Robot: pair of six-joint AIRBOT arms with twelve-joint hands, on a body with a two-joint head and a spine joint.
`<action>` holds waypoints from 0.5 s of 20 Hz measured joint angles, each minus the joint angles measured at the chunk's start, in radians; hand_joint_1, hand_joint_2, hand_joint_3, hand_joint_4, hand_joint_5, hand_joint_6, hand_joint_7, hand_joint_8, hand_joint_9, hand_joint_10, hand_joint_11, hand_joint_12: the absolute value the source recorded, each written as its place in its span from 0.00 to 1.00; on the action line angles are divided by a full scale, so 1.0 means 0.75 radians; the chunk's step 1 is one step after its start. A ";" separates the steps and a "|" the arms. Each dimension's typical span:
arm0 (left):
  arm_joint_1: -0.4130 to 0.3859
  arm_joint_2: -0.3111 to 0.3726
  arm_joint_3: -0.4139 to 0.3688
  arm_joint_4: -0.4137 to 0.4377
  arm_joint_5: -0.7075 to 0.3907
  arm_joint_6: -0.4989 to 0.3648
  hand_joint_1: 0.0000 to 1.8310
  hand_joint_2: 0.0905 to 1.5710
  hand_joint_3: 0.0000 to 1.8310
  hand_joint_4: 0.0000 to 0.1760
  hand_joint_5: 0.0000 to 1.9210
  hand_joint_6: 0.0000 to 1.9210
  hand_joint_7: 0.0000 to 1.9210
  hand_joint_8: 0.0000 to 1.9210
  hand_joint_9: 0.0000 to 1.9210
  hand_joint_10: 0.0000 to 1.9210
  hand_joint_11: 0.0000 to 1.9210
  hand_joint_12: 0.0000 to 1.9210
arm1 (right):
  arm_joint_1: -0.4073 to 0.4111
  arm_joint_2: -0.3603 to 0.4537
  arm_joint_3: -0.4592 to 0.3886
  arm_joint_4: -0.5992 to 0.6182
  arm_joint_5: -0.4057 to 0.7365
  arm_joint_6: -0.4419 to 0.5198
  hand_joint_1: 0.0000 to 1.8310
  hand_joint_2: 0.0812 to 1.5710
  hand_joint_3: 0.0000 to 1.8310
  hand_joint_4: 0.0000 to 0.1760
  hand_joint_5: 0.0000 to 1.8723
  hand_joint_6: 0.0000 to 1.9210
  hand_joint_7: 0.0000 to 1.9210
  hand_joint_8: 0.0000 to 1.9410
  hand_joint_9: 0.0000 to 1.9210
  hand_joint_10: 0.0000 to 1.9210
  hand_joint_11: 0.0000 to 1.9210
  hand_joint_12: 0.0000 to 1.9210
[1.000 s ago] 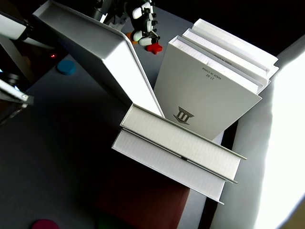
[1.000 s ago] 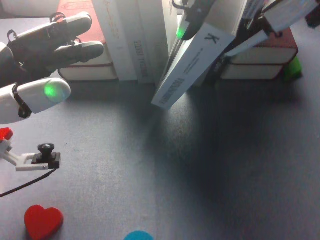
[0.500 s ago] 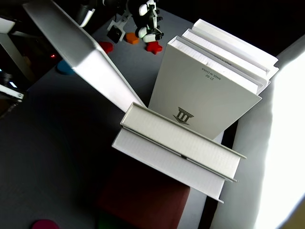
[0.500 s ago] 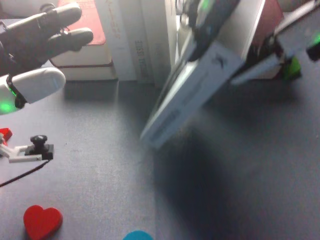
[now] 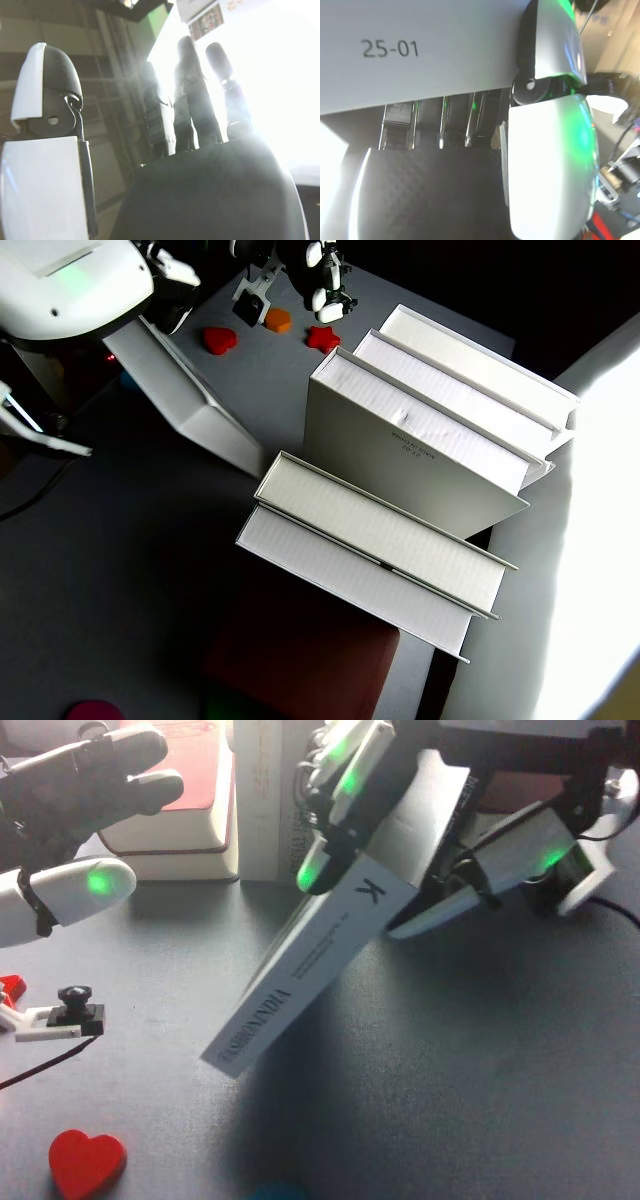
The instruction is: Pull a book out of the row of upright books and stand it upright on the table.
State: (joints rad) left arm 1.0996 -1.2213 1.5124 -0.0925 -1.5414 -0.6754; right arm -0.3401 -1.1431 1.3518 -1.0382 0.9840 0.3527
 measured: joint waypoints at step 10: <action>-0.003 -0.007 0.002 0.006 0.002 0.000 0.57 0.58 0.00 0.10 0.29 0.00 0.23 0.01 0.33 0.02 0.00 0.75 | -0.084 -0.116 0.094 0.149 0.039 -0.019 0.76 0.66 0.00 0.00 0.74 0.00 0.55 0.49 0.49 0.67 0.35 0.88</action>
State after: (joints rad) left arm 1.0977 -1.2263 1.5135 -0.0879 -1.5402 -0.6754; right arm -0.4034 -1.2304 1.4220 -0.9268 1.0130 0.3386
